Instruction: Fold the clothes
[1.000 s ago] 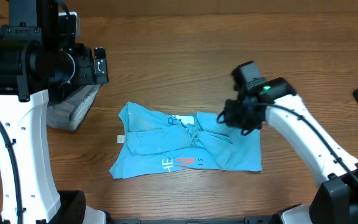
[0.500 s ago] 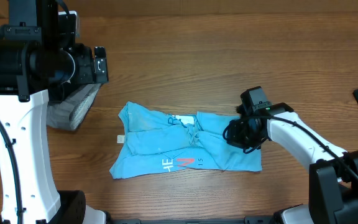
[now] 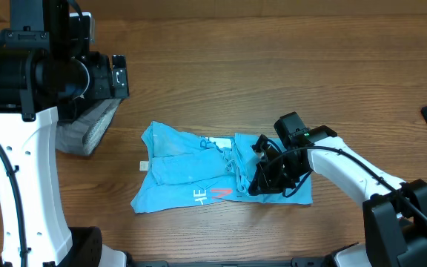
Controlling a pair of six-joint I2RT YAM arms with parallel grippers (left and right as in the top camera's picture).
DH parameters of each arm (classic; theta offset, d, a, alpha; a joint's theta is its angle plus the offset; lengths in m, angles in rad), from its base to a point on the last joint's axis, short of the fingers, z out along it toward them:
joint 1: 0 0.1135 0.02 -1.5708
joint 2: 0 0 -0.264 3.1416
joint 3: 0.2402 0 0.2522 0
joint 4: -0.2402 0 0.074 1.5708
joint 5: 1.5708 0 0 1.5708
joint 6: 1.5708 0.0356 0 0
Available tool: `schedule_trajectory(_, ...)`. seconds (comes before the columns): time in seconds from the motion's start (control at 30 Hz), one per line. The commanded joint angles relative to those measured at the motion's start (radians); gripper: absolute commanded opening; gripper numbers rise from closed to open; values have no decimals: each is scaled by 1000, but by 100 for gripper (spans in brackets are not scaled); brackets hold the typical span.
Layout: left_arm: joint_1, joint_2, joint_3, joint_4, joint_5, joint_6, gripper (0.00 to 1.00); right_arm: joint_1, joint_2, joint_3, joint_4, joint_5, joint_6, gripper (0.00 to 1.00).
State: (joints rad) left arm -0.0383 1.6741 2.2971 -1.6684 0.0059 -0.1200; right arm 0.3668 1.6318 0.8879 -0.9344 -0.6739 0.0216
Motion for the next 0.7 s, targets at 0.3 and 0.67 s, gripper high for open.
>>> schedule_trajectory(0.3,5,1,10,13,-16,16,100,-44,-50,68,-23,-11,-229,4)
schedule_trajectory(0.67,5,1,10,25,-16,15,100,-37,-37,17,93,296,117,4)
